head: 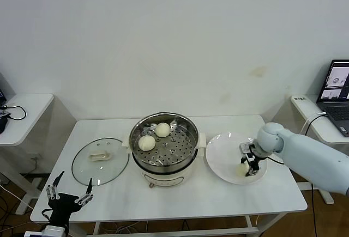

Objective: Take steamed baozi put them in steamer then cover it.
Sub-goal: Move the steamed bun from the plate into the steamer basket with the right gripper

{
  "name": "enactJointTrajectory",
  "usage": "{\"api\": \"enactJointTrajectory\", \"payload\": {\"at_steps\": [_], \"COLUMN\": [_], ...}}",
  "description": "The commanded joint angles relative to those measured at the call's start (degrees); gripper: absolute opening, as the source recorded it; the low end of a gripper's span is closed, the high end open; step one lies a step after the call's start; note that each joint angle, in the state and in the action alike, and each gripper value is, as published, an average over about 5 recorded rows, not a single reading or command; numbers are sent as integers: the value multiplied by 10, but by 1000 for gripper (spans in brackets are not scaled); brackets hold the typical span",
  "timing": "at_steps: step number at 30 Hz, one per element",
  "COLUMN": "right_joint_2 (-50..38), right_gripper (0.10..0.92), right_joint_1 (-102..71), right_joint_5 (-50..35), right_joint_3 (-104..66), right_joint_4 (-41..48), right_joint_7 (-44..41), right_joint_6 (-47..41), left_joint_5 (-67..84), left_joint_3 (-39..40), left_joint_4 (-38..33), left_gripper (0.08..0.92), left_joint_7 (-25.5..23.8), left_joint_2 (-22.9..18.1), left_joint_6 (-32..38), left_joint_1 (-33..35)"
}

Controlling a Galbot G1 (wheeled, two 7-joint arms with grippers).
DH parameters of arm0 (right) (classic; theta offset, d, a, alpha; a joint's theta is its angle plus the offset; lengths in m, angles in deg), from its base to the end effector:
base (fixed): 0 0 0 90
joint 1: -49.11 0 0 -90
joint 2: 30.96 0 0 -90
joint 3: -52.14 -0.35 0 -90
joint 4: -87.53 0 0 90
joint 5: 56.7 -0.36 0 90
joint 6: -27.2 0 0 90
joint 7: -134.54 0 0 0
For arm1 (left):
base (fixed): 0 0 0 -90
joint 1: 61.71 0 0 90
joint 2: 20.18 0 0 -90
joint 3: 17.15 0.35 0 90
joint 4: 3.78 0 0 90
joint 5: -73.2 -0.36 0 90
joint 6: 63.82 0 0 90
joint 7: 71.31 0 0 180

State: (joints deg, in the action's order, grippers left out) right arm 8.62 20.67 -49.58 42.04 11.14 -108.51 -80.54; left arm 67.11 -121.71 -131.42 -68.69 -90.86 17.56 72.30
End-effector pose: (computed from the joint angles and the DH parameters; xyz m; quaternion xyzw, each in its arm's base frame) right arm 0.5062 -0.1156 -0.2044 0.4997 -0.5198 0.5563 0.4131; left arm 0.1296 0.1107 -0.2630 0.0255 -0.9596 -0.2621 0.0988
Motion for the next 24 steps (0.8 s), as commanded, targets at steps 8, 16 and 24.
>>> {"api": "enactJointTrajectory", "payload": {"at_steps": [8, 16, 24], "right_joint_2": [30, 109, 206], "right_gripper": [583, 585, 585], "right_joint_1": [246, 341, 339], "right_joint_5": [-102, -153, -180], "right_joint_3": [69, 111, 134], "right_joint_4": [-12, -1, 1], "right_joint_7": [-19, -8, 20], "right_joint_6": [-10, -17, -11], "left_joint_5": [1, 4, 3], "left_joint_3": [3, -1, -9], "left_joint_4": [-1, -3, -5], "left_gripper": [823, 823, 823], "left_joint_7": [-1, -1, -1], "left_joint_2": [6, 7, 6], "left_joint_6": [-1, 1, 1], "left_joint_1": [-5, -3, 2]}}
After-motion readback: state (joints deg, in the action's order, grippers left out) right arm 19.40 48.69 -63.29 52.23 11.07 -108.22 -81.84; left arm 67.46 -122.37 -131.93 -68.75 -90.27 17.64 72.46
